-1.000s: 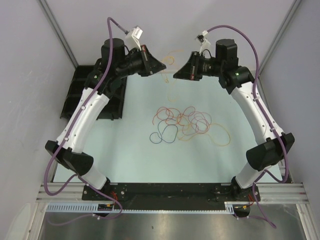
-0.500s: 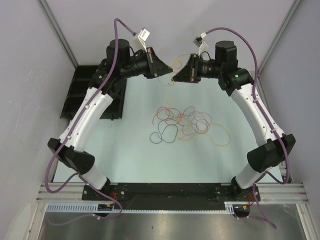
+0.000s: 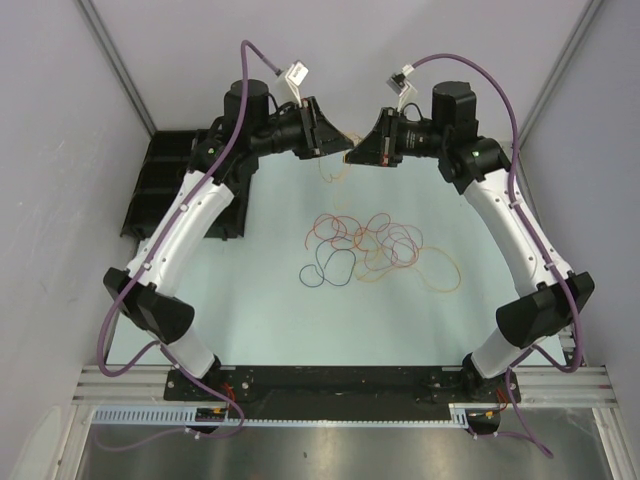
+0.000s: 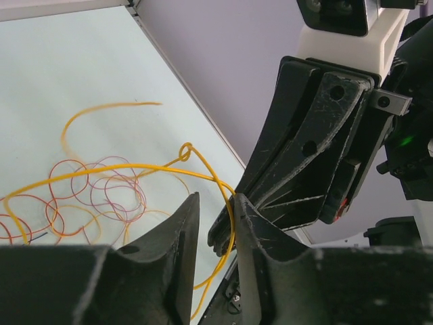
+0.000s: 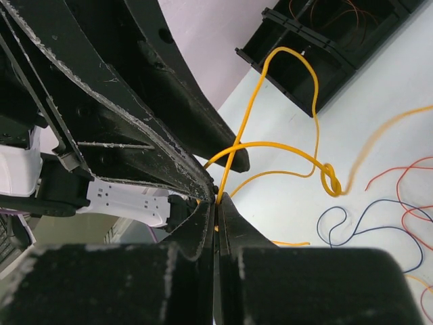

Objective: Untangle the cables

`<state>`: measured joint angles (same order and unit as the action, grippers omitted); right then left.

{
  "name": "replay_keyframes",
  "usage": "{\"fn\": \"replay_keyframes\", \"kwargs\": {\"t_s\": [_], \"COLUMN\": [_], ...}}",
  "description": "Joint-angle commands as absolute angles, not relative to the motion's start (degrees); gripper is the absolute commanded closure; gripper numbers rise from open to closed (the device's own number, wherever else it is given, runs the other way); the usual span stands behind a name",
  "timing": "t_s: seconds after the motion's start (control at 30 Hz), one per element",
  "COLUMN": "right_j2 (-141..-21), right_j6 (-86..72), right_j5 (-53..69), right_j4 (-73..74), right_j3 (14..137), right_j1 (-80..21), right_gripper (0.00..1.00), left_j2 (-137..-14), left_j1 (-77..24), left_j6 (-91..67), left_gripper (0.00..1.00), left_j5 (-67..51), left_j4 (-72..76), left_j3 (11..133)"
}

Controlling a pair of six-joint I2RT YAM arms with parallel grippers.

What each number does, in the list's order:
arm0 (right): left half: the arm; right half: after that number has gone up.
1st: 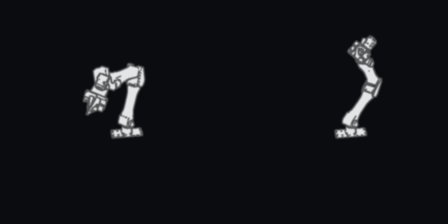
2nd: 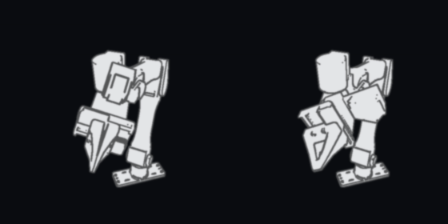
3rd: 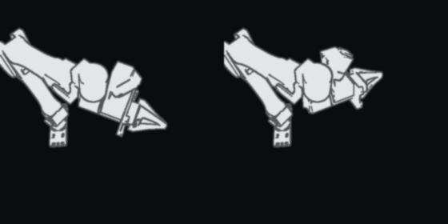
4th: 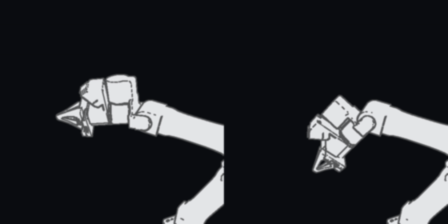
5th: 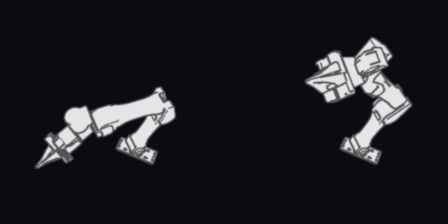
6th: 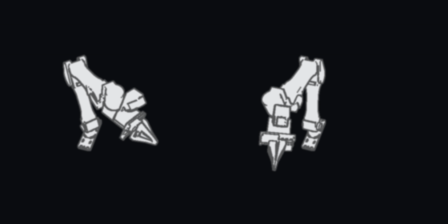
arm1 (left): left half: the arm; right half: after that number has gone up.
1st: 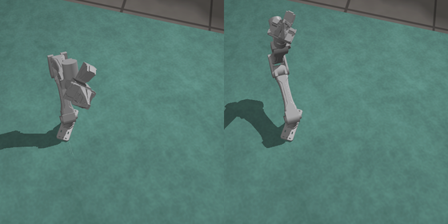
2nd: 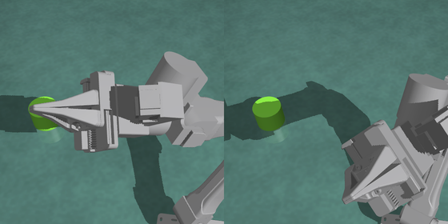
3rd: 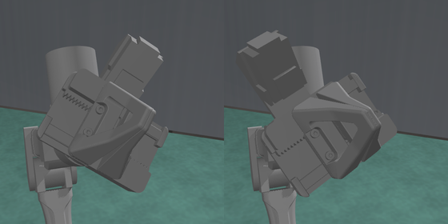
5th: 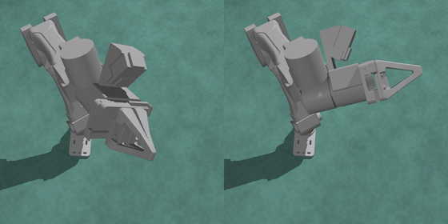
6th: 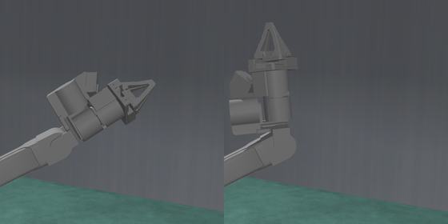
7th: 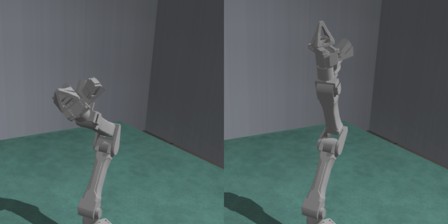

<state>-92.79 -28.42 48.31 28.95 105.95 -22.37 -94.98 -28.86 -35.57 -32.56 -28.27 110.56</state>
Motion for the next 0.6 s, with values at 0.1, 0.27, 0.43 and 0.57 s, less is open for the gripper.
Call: {"fn": "replay_keyframes", "kwargs": {"t_s": [0.1, 0.27, 0.43, 0.57], "right_j2": [-90.35, -90.44, -90.44, -90.35], "right_j6": [-26.72, -26.10, -25.84, -25.58], "right_j5": [48.08, 47.81, 47.72, 47.81], "right_j4": [27.69, 28.30, 28.21, 28.30], "right_j3": [106.96, 106.96, 107.49, 107.75], "right_j1": [-23.82, -24.34, -24.61, -24.78], "right_gripper": [1.00, 1.00, 1.00, 1.00], "left_j2": [-94.39, -94.04, -93.96, -93.78], "left_j1": [-29.53, -29.53, -29.53, -29.53], "left_j6": [-37.18, -37.97, -39.02, -39.55], "left_gripper": [0.60, 0.51, 0.48, 0.49], "left_j5": [-34.98, -34.89, -32.70, -30.50], "left_j4": [-26.63, -26.28, -26.72, -27.07], "left_j3": [110.48, 110.48, 110.65, 110.39]}}
